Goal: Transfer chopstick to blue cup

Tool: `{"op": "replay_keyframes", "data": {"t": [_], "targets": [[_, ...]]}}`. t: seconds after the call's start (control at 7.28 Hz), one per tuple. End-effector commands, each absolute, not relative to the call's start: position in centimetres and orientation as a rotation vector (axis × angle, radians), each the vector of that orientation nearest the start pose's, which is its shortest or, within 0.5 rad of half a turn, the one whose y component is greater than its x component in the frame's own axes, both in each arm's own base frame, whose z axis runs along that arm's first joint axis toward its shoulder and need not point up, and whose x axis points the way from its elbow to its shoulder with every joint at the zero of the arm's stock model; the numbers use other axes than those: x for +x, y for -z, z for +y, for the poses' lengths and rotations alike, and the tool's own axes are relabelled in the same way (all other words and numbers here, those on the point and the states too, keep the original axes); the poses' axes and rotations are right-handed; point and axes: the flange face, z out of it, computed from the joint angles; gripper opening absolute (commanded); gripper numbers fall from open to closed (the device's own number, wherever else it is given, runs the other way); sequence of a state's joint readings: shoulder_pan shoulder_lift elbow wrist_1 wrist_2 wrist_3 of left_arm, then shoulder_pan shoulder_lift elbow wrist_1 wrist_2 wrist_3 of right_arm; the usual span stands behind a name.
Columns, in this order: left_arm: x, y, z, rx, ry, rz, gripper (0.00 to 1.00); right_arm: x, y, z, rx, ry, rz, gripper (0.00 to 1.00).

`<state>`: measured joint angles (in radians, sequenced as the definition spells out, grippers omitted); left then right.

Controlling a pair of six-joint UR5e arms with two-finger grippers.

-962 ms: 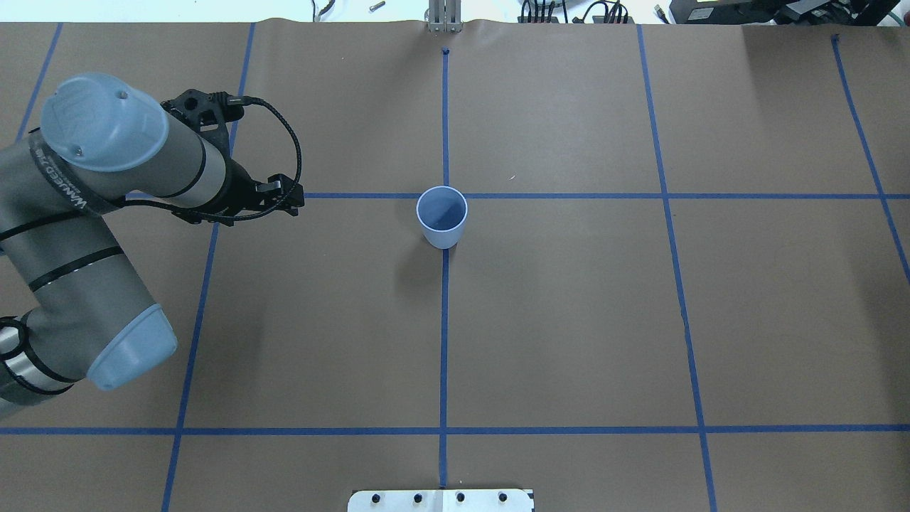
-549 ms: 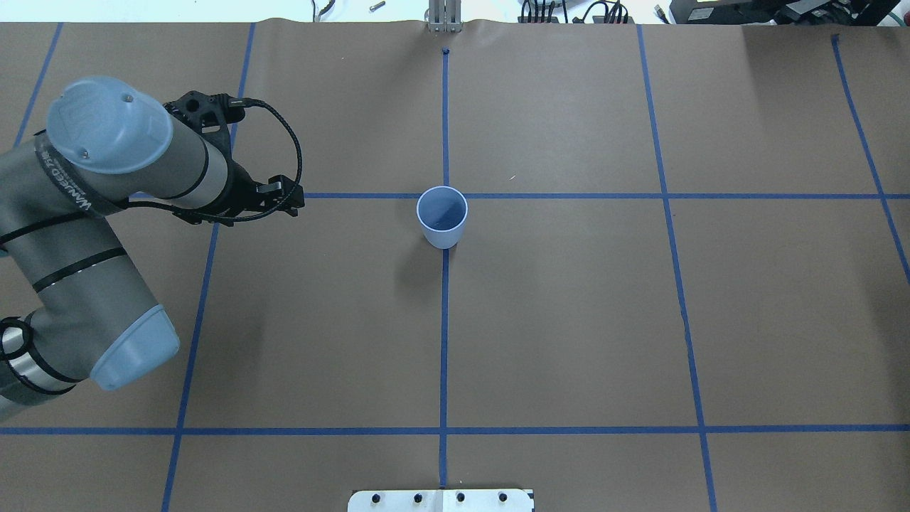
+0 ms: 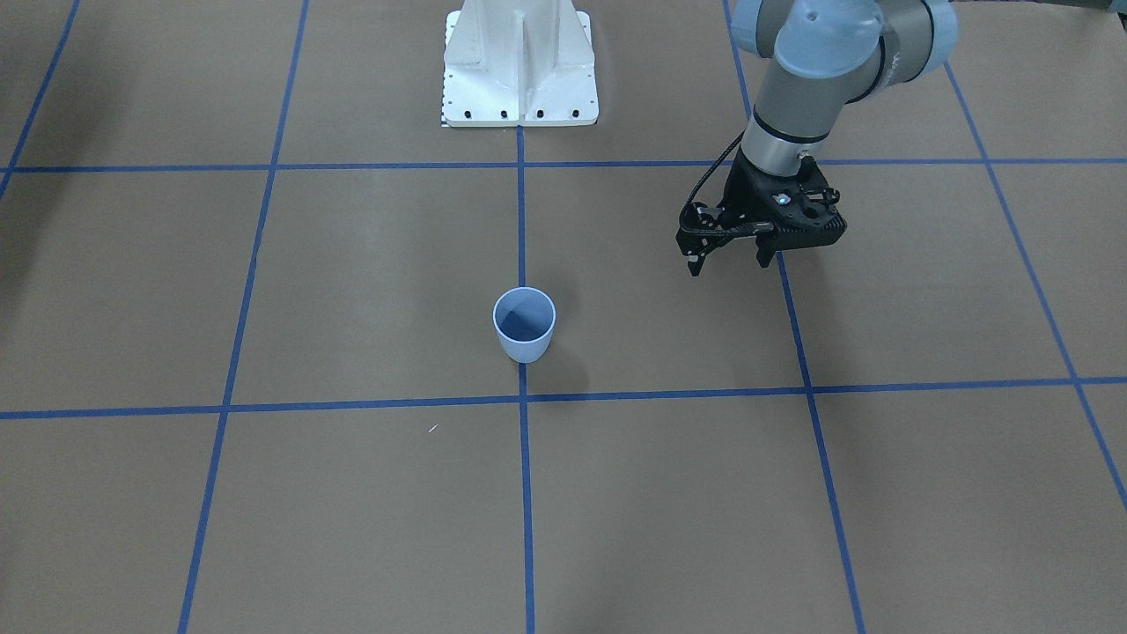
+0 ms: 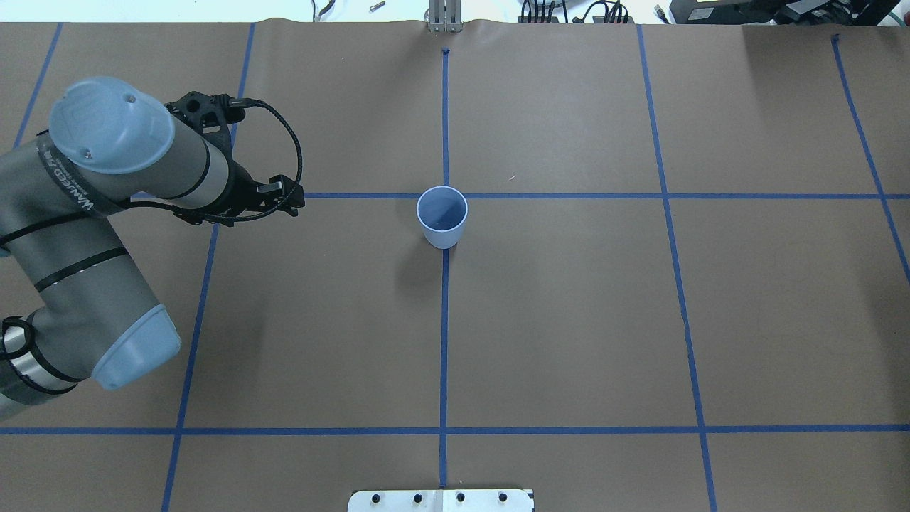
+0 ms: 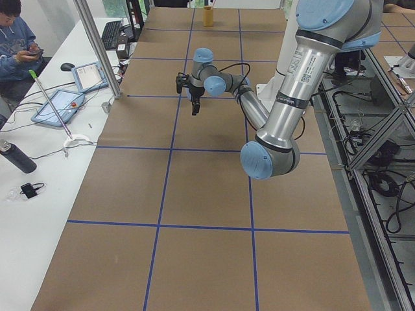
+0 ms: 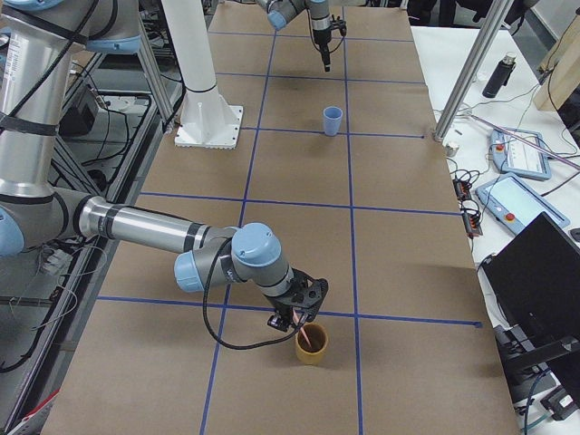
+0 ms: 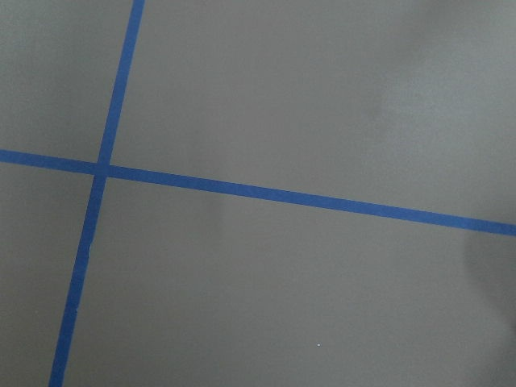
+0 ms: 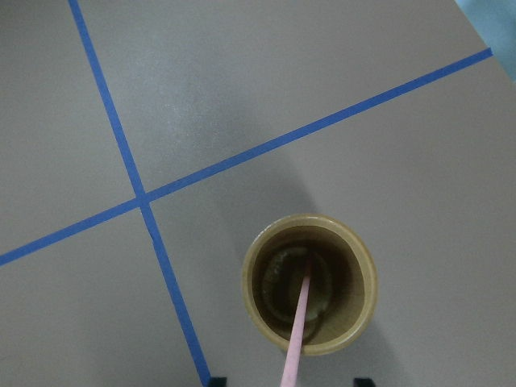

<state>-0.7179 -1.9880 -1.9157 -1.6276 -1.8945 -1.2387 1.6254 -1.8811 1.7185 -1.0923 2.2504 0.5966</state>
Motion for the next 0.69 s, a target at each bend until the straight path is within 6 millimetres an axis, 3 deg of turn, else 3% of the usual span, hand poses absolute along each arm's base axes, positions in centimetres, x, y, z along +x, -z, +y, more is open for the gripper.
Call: {"op": "replay_keyframes", "data": {"t": [0.0,0.55], "targets": [[37.97,-27.18,-46.66,0.142,0.231,0.857,0.98,8.79,-67.2,-37.27,0.115,-0.505,-0.748,0.62],[37.97,-27.18,-46.66,0.142,0.231,0.857,0.98,8.25,-67.12,-37.26,0.1,-0.493,-0.78,0.57]]}}
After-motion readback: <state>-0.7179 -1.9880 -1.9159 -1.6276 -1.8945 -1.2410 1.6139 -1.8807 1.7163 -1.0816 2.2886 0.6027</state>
